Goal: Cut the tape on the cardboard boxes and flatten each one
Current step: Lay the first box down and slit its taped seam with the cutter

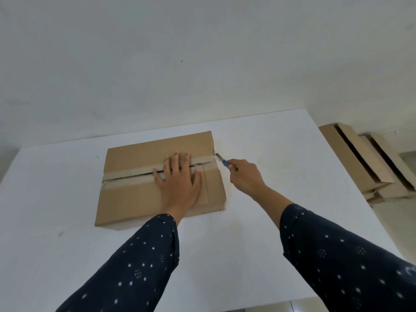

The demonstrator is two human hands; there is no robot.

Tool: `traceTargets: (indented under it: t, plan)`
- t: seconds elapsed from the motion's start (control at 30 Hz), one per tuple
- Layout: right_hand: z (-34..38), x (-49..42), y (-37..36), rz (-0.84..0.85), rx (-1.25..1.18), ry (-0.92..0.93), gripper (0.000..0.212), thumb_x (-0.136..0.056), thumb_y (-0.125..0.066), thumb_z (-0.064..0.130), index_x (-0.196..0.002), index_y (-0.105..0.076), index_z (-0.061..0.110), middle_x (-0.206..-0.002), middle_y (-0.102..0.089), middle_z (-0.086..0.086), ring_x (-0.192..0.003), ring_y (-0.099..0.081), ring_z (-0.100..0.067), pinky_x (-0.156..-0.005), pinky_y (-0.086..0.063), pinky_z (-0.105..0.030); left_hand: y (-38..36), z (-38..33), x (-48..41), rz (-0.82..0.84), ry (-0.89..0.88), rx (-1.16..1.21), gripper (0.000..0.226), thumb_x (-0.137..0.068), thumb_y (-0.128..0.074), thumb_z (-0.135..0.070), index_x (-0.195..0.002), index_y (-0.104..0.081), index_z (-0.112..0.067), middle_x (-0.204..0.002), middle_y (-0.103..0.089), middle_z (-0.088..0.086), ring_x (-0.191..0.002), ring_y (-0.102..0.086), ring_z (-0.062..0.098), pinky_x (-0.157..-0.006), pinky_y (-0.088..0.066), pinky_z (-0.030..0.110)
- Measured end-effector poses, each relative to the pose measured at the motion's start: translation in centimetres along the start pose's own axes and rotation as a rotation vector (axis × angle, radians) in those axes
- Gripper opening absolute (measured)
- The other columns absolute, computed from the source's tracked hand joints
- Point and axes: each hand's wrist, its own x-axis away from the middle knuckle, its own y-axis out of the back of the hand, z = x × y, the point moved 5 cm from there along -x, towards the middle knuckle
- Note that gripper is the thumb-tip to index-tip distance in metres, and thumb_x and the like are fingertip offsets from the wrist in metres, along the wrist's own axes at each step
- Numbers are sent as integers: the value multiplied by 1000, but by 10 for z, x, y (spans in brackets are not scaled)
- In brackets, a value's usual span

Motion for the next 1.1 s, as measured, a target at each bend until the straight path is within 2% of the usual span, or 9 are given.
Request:
traceTargets:
  t: [0.1,0.17,0.3,0.6,0.8,1.03,1.1]
  plan:
    - [0,1,2,-8,36,28,35,-105,-33,18,-110,-66,9,-81,-62,-12,-65,-51,-23,-58,-39,-30,-1,1,1,0,6,-5,54,-100,-32,-52,-150,-32,-31,-160,-28,-1,-148,-21,25,-115,-12,67]
    - [0,2,2,-16,89,30,34,-105,-33,18,-110,-65,10,-80,-60,-10,-64,-48,-22,-55,-36,-30,-1,0,0,-6,5,-2,53,-100,-34,-51,-149,-33,-31,-159,-28,-2,-147,-21,25,-115,-12,67]
    - [5,-1,5,-7,127,56,34,-104,-34,18,-116,-65,11,-87,-65,-13,-70,-53,-26,-59,-40,-32,-1,1,0,1,6,1,54,-100,-31,-51,-150,-31,-32,-161,-26,-2,-148,-19,24,-116,-10,66]
    - [18,-12,20,142,189,90,35,-105,-36,17,-122,-67,16,-79,-56,0,-58,-44,-11,-51,-34,-22,-2,-2,-4,68,51,7,54,-103,-25,-49,-156,-24,-34,-165,-17,-3,-152,-7,26,-118,-3,67]
    - [14,-3,25,198,226,118,35,-105,-37,17,-119,-69,16,-72,-55,2,-56,-42,-12,-52,-33,-21,-2,-3,-4,64,62,40,53,-104,-25,-48,-155,-26,-34,-164,-18,-3,-152,-7,27,-118,-2,67]
    - [4,5,22,233,352,80,33,-102,-40,16,-117,-69,18,-95,-64,-6,-66,-51,-17,-60,-42,-27,-1,-4,-4,59,63,54,52,-104,-26,-47,-155,-28,-34,-164,-20,-3,-152,-8,27,-118,-2,66]
    - [-3,12,17,263,368,64,34,-102,-38,18,-118,-68,20,-90,-62,-3,-67,-51,-17,-60,-41,-27,-1,-4,-5,56,55,57,53,-104,-26,-47,-155,-28,-33,-163,-21,-3,-152,-9,27,-118,-2,67]
